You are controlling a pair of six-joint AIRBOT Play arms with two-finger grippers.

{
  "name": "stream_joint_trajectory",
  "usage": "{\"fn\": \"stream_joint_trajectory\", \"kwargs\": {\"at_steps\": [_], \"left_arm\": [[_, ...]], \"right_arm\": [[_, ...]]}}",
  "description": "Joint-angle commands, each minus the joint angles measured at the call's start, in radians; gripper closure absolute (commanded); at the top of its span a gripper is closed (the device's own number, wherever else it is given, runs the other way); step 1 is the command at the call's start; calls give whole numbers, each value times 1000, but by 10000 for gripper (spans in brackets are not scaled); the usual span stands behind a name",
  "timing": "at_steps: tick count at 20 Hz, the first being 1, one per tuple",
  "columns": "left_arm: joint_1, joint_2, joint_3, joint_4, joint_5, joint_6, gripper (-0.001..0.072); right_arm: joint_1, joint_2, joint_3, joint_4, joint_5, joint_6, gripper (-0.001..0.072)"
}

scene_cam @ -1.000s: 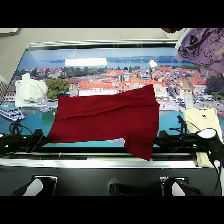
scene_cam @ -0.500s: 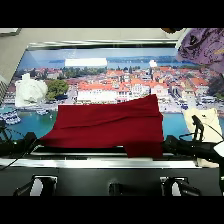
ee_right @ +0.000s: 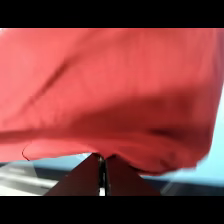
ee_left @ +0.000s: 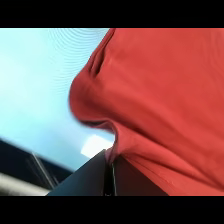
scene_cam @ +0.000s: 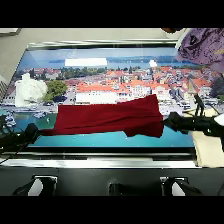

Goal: Fold the clothes and pants, and hang the long-sleeved shirts on hangers.

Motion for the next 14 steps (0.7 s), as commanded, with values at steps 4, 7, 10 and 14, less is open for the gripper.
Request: {"fn": "stream_joint_trajectory", "kwargs": {"at_steps": [4,7,10,14], "left_arm": [[-166,-252,155,-13,234,19,691],[-209,-401,277,-5,240,29,691],[-245,-524,384,11,240,33,691],[-257,-623,480,13,240,32,691]], "right_arm": [[0,-267,183,60,-124,-94,686],[11,-351,245,56,-156,-114,686],[85,-431,311,32,-184,-136,686],[158,-515,415,-64,-290,-37,686]]}}
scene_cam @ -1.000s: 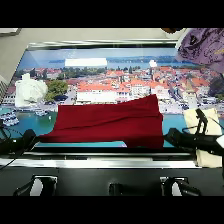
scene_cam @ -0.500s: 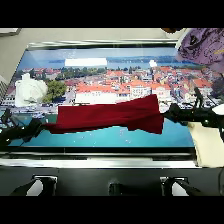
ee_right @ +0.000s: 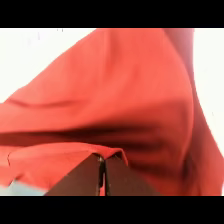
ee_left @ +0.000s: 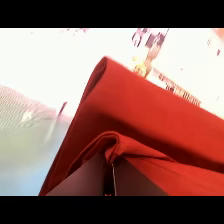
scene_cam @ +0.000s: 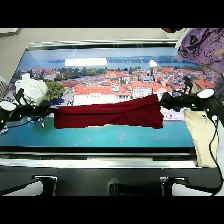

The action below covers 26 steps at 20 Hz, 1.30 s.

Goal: Fold the clothes and pants, and hang the long-sleeved shirts on hangers.

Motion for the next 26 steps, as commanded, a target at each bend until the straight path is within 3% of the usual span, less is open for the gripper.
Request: {"fn": "stream_joint_trajectory", "kwargs": {"at_steps": [1,11,13,16,18,19,21,22,26], "left_arm": [[-15,-97,89,7,6,2,691],[-21,-205,112,24,6,4,690],[-32,-209,112,24,7,5,645],[-51,-210,114,20,4,5,381],[-51,-208,137,20,-26,0,138],[-46,-204,158,22,-51,1,101],[-34,-187,209,27,-105,0,100],[-27,-171,236,32,-130,1,101],[-24,-97,286,73,-172,1,101]], "right_arm": [[53,-82,98,-76,-70,68,686],[60,-251,196,-96,4,149,684],[60,-259,196,-96,30,148,680],[60,-257,198,-95,71,148,461],[51,-252,232,-97,137,150,292],[38,-249,270,-100,185,169,287],[-13,-245,368,-105,260,214,281],[-50,-246,417,-104,286,232,222],[-154,-287,463,-87,372,187,134]]}}
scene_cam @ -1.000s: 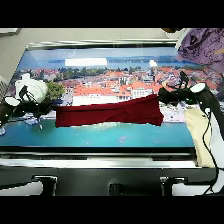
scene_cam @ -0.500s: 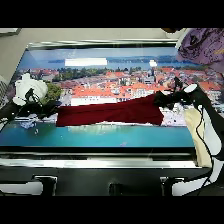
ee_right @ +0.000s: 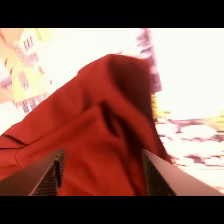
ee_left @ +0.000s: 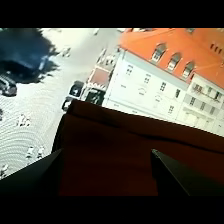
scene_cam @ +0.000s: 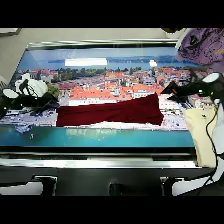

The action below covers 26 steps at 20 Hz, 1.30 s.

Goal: Fold the clothes and pants, and hang the long-sleeved shirts on hangers.

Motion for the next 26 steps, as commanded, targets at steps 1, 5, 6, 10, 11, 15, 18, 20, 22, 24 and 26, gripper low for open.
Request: {"fn": "stream_joint_trajectory", "kwargs": {"at_steps": [1,5,6,10,11,15,18,20,22,24,26], "left_arm": [[4,55,36,24,-46,0,100],[1,65,36,24,-82,-9,101],[1,65,36,24,-91,-9,101],[1,65,36,24,-96,-9,101],[1,65,36,24,-96,-9,101],[1,64,36,24,-95,-9,101],[1,64,35,24,-95,-8,101],[1,63,35,24,-95,-8,101],[1,63,35,24,-95,-8,101],[-1,63,35,23,-95,-8,101],[-17,63,35,23,-94,-8,102]], "right_arm": [[-72,-57,42,38,135,-53,95],[-80,-153,42,119,146,-151,43],[-80,-175,42,119,145,-152,43],[-80,-251,42,131,148,-167,43],[-80,-261,42,143,150,-173,43],[-55,-284,41,174,156,-181,45],[-9,-301,38,190,179,-182,55],[24,-301,37,173,175,-185,103],[49,-301,37,142,163,-185,347],[58,-296,37,131,168,-181,643],[56,-256,37,117,172,-153,684]]}}
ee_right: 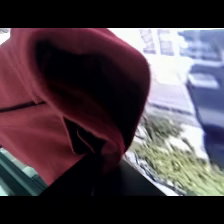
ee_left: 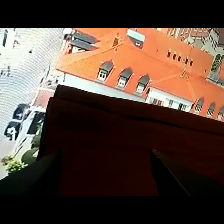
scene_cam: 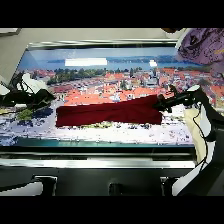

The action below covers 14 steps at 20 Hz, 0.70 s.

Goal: Fold the clothes and pants, and hang the long-sleeved shirts on hangers.

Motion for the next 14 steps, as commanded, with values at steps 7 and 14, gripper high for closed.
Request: {"fn": "stream_joint_trajectory", "kwargs": {"at_steps": [7,14], "left_arm": [[-288,-76,1,-132,193,0,127],[-667,-246,45,-374,472,1,652]], "right_arm": [[10,385,2,-311,85,245,685],[10,621,5,-449,196,336,685]]}}
